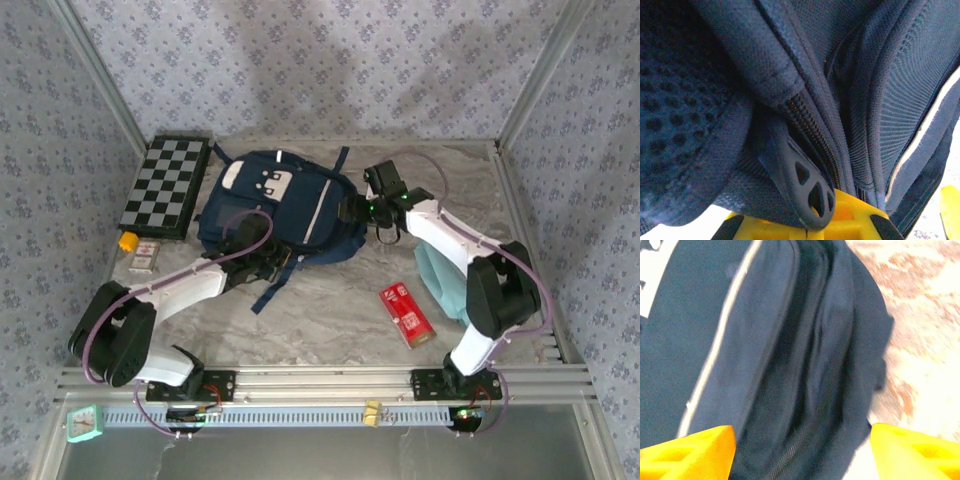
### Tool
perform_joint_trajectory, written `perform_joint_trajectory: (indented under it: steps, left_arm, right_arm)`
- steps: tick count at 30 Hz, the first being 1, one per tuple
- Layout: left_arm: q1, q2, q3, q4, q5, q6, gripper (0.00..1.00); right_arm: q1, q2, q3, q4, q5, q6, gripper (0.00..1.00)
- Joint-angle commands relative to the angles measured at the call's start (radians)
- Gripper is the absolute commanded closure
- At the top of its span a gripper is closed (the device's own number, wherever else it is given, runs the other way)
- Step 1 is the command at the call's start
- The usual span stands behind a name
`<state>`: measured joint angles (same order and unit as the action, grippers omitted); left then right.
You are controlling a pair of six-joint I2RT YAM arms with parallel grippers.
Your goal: Pack the student bag
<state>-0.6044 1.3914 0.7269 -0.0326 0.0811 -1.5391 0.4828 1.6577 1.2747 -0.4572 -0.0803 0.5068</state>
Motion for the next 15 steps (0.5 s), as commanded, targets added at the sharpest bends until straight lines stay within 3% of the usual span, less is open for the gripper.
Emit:
perform_joint_trajectory:
  steps: [1, 4, 9, 15]
  left_arm:
    - [-0.008, -0.007, 0.051, 0.058, 0.029, -0.016, 1.0]
    - [-0.009, -0.009, 0.051, 0.072, 0.031, -0.027, 1.0]
    - [-0.009, -0.019, 0.049, 0.076, 0.023, -0.043, 1.0]
    - [-0.011, -0.03, 0.04, 0.091, 0.019, -0.054, 1.0]
  right_arm:
    - [0.059, -0.076, -0.036, -0.212, 0.071, -0.004, 0.29]
    - [0.161, -0.092, -0.044, -0.221, 0.007, 0.08, 0.31]
    - [0.338, -0.029, 0.03, -0.276, 0.114, 0.193, 0.34]
    - [0.401, 0.068, 0.1, -0.17, 0.1, 0.325, 0.42]
